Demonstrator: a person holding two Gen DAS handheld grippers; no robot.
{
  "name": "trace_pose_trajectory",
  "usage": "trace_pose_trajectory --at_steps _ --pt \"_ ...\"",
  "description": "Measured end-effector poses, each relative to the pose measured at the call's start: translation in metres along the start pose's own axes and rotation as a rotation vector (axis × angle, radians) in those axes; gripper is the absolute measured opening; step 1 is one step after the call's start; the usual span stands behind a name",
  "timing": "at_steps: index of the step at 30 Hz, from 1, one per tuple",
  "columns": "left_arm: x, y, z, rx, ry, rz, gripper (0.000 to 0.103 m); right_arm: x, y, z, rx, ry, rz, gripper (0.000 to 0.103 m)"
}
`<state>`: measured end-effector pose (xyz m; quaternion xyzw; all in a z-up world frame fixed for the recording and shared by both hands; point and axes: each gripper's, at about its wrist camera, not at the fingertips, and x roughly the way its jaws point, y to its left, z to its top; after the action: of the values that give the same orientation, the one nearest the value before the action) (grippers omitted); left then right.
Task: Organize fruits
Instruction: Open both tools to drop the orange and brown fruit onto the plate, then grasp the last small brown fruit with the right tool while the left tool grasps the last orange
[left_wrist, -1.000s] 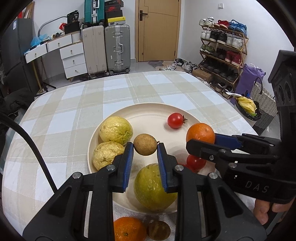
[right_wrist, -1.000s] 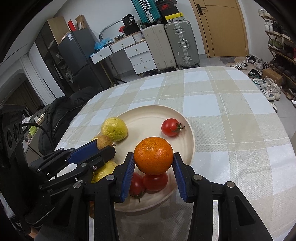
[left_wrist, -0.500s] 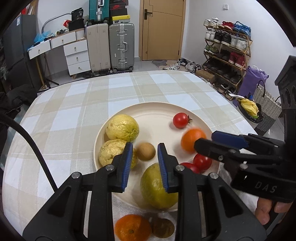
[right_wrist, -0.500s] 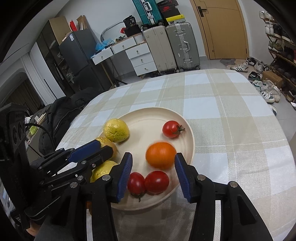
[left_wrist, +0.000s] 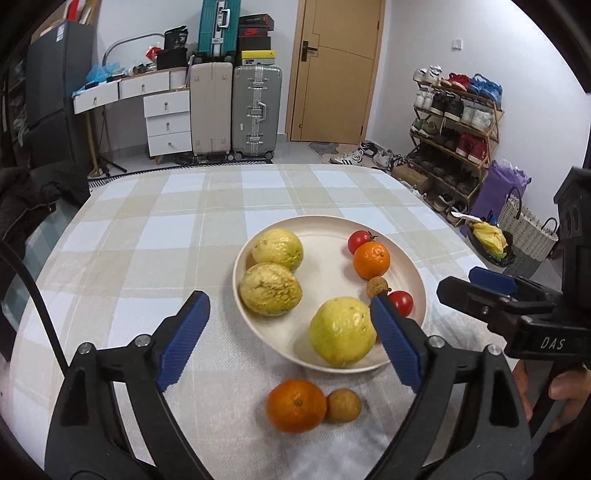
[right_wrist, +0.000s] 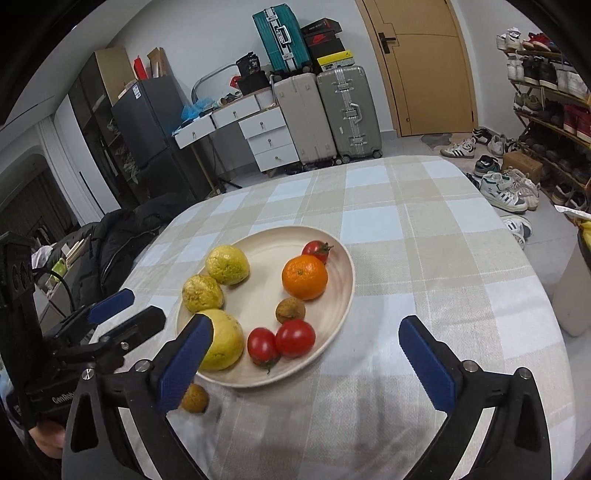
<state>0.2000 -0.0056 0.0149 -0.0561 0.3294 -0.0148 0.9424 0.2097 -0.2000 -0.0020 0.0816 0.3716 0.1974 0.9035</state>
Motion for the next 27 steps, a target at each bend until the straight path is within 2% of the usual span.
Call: trace_pose_trajectory --at_steps 2,3,17,27 --pt "-0.011 0.006 -0.004 -0.013 -0.019 0.01 0.101 -0.002 0.005 -0.004 -0.02 0.008 -0.01 0.103" --pt "-0.016 0.009 -0.006 -0.018 -0.03 0.016 0.102 -0.002 0.008 -0.007 -0.034 0.011 -0.013 0.103" --pt "-0.053 0.03 -0.039 -0.006 0.003 0.072 0.102 0.002 0.06 -0.038 -0.19 0.102 -0.004 0.103" --pt "-0.057 0.039 -0.044 -0.03 0.011 0.086 0.102 0.022 0.077 -0.055 -0.264 0.186 -0.016 0.103"
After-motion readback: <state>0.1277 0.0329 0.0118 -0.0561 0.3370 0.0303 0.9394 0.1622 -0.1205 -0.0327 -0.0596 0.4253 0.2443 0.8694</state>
